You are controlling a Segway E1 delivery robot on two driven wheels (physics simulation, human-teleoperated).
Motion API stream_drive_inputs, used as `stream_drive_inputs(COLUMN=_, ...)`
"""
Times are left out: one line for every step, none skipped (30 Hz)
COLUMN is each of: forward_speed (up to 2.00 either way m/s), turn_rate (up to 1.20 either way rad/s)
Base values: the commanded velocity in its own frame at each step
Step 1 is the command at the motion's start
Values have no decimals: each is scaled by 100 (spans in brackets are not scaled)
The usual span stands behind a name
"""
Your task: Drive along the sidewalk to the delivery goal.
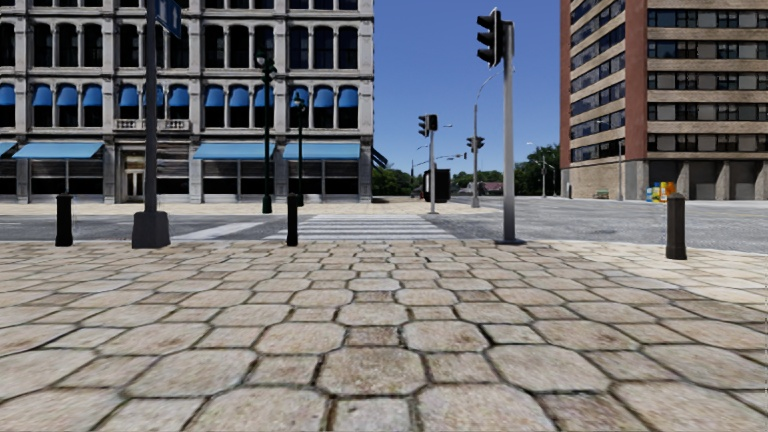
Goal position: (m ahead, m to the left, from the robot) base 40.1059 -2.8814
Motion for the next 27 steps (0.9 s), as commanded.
stream_drive_inputs(forward_speed=200, turn_rate=0)
stream_drive_inputs(forward_speed=200, turn_rate=0)
stream_drive_inputs(forward_speed=200, turn_rate=0)
stream_drive_inputs(forward_speed=200, turn_rate=0)
stream_drive_inputs(forward_speed=200, turn_rate=0)
stream_drive_inputs(forward_speed=200, turn_rate=0)
stream_drive_inputs(forward_speed=200, turn_rate=0)
stream_drive_inputs(forward_speed=200, turn_rate=0)
stream_drive_inputs(forward_speed=200, turn_rate=0)
stream_drive_inputs(forward_speed=200, turn_rate=0)
stream_drive_inputs(forward_speed=200, turn_rate=0)
stream_drive_inputs(forward_speed=200, turn_rate=0)
stream_drive_inputs(forward_speed=200, turn_rate=0)
stream_drive_inputs(forward_speed=200, turn_rate=0)
stream_drive_inputs(forward_speed=200, turn_rate=0)
stream_drive_inputs(forward_speed=200, turn_rate=0)
stream_drive_inputs(forward_speed=200, turn_rate=0)
stream_drive_inputs(forward_speed=200, turn_rate=0)
stream_drive_inputs(forward_speed=200, turn_rate=0)
stream_drive_inputs(forward_speed=200, turn_rate=0)
stream_drive_inputs(forward_speed=200, turn_rate=0)
stream_drive_inputs(forward_speed=200, turn_rate=0)
stream_drive_inputs(forward_speed=200, turn_rate=0)
stream_drive_inputs(forward_speed=200, turn_rate=0)
stream_drive_inputs(forward_speed=200, turn_rate=0)
stream_drive_inputs(forward_speed=200, turn_rate=0)
stream_drive_inputs(forward_speed=200, turn_rate=0)
